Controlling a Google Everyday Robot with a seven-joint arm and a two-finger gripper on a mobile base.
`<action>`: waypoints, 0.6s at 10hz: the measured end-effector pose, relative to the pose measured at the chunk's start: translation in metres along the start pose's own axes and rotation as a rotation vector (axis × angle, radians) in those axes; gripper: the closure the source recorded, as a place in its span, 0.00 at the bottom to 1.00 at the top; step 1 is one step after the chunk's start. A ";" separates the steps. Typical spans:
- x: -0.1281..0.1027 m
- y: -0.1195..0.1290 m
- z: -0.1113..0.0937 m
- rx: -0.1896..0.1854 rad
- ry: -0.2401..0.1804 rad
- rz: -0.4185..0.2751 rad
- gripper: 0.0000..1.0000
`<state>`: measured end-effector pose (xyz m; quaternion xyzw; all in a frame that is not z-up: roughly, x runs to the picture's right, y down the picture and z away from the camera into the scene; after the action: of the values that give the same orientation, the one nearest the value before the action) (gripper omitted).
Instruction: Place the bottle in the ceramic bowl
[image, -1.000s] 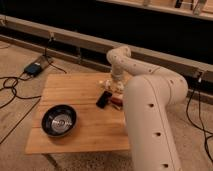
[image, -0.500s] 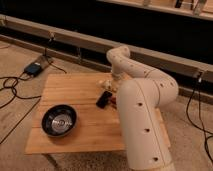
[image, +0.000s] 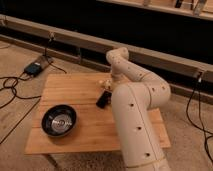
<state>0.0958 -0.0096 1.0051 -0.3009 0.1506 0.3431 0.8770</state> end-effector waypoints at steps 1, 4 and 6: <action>-0.002 -0.001 0.004 -0.002 0.002 0.000 0.47; -0.004 -0.004 0.007 -0.002 0.005 0.009 0.78; -0.006 -0.006 -0.001 0.006 0.002 0.025 0.95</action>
<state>0.0950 -0.0170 1.0094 -0.2967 0.1559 0.3532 0.8735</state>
